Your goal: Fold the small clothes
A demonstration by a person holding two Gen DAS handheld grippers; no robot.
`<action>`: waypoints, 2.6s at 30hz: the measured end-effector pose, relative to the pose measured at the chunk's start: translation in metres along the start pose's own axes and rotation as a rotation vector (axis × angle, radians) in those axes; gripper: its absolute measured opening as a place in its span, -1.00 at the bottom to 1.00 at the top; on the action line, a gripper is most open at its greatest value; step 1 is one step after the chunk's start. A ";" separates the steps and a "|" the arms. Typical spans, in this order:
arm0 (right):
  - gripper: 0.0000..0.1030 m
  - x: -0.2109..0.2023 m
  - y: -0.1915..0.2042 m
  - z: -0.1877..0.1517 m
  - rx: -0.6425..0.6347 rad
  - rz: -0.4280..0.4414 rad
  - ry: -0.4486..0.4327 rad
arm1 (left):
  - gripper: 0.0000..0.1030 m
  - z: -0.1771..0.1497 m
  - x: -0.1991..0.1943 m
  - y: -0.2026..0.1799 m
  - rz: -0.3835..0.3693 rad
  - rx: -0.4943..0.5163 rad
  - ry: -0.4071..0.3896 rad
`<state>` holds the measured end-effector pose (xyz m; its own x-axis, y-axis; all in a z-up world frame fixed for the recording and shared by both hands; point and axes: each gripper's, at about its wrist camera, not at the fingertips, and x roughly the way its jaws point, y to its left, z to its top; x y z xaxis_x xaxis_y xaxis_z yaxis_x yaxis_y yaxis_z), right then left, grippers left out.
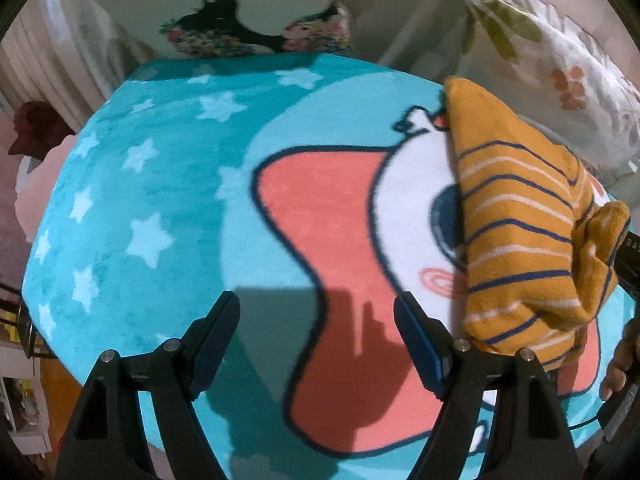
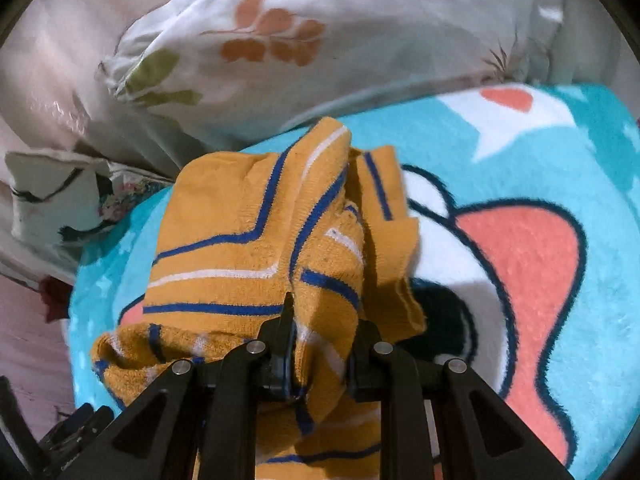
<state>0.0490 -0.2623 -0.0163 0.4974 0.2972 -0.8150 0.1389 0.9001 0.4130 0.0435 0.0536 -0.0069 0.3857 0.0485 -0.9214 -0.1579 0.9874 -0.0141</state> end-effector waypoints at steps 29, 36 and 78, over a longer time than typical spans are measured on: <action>-0.81 -0.040 0.038 -0.034 -0.341 -0.022 0.029 | 0.52 -0.022 -0.002 -0.034 -0.020 -0.024 0.008; -0.84 -0.045 -0.050 -0.061 -0.149 -0.045 0.115 | 0.52 -0.023 0.001 -0.047 -0.027 0.002 0.020; -0.40 0.012 0.038 0.006 -0.379 -0.169 0.024 | 0.63 -0.039 -0.001 -0.088 -0.036 0.096 0.016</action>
<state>0.0658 -0.2263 -0.0078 0.4741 0.1385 -0.8695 -0.1103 0.9891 0.0974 0.0215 -0.0396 -0.0197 0.3746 0.0108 -0.9271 -0.0564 0.9983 -0.0112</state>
